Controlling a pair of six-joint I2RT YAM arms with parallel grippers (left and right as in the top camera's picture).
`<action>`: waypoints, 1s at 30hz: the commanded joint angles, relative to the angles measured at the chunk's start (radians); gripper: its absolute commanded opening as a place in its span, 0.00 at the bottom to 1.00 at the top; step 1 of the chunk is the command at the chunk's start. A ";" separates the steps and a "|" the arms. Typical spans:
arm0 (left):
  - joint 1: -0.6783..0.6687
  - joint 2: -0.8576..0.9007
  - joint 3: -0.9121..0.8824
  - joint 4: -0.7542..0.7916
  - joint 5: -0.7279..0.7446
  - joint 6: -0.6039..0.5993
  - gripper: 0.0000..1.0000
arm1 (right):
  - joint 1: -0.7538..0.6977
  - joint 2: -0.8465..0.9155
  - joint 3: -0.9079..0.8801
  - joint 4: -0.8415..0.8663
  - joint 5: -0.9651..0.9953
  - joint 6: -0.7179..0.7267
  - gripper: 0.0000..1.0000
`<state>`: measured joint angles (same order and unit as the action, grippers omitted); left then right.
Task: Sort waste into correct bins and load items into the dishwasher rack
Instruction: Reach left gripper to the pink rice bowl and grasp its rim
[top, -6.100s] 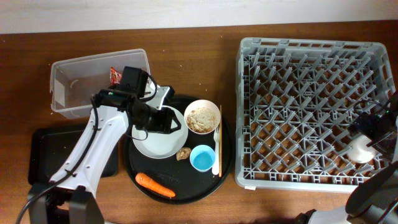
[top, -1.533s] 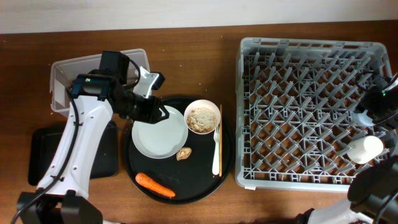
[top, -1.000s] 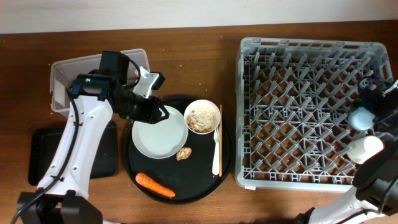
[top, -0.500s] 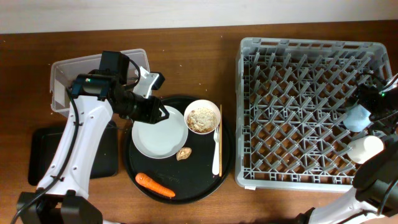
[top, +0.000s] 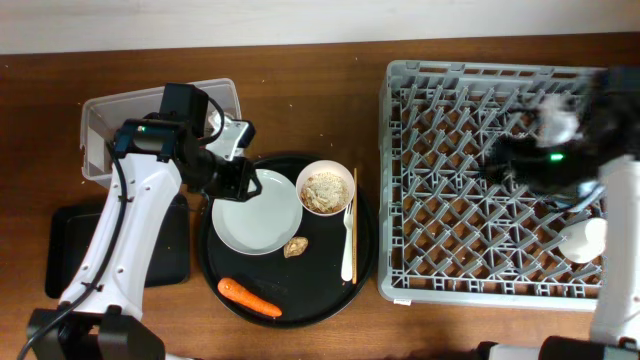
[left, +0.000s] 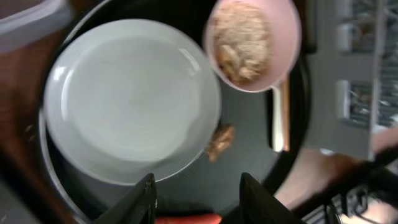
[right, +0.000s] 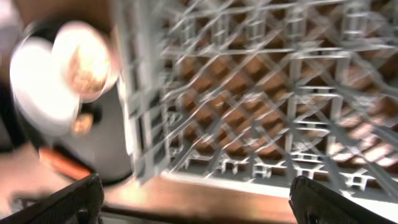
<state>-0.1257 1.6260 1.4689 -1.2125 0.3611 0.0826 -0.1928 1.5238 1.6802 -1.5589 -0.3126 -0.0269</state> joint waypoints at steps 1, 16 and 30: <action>-0.005 -0.009 0.003 0.004 -0.077 -0.080 0.43 | 0.131 -0.008 0.007 -0.026 0.120 0.021 0.98; -0.387 0.198 0.001 0.277 -0.123 -0.083 0.42 | 0.171 -0.008 0.006 -0.058 0.258 0.132 0.98; -0.529 0.409 0.001 0.450 -0.191 -0.084 0.41 | 0.171 -0.008 0.006 -0.058 0.258 0.132 0.98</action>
<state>-0.6544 2.0121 1.4685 -0.7654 0.2310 0.0055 -0.0250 1.5246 1.6802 -1.6161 -0.0700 0.1013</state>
